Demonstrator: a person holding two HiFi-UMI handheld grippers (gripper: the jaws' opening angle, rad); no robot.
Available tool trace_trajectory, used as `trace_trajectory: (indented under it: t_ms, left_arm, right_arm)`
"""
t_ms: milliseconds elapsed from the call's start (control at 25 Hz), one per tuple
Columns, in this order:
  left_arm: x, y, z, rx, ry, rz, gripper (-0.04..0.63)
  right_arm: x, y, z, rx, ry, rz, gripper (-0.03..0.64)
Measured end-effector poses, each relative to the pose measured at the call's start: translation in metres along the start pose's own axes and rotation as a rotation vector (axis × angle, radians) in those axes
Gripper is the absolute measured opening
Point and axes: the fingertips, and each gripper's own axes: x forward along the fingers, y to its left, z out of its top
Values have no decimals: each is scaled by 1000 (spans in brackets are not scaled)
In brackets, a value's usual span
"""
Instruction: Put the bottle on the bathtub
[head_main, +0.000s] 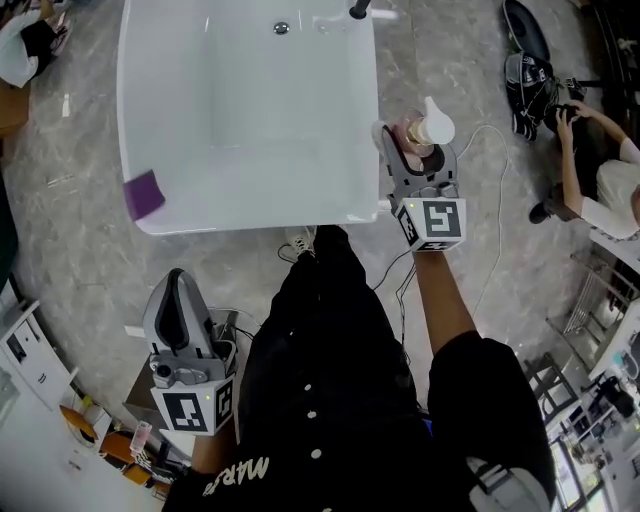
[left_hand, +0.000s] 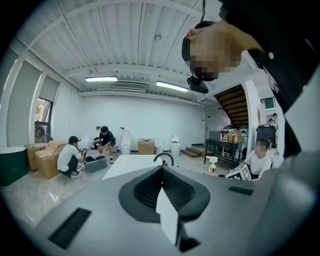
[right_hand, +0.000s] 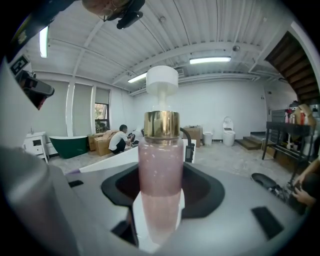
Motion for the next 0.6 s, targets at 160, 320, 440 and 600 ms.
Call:
trace_trajectory:
  t_ms: [160,320,440,600]
  left_arm:
    - [7,5,-24,-24,45,18,11]
    - [10,6,-43,-33,83,35,11]
    - [9,10,-53,-35,108,49,11]
    - [12,10,-59,-27,121,57,11]
  right_arm:
    - [29,-3,-40,15,36,-2,222]
    - [52,-5,-71,21,64,4,222]
    - [65,-4,-88,29,85,3,222]
    - [75,-7,-104,21,101,-3,222]
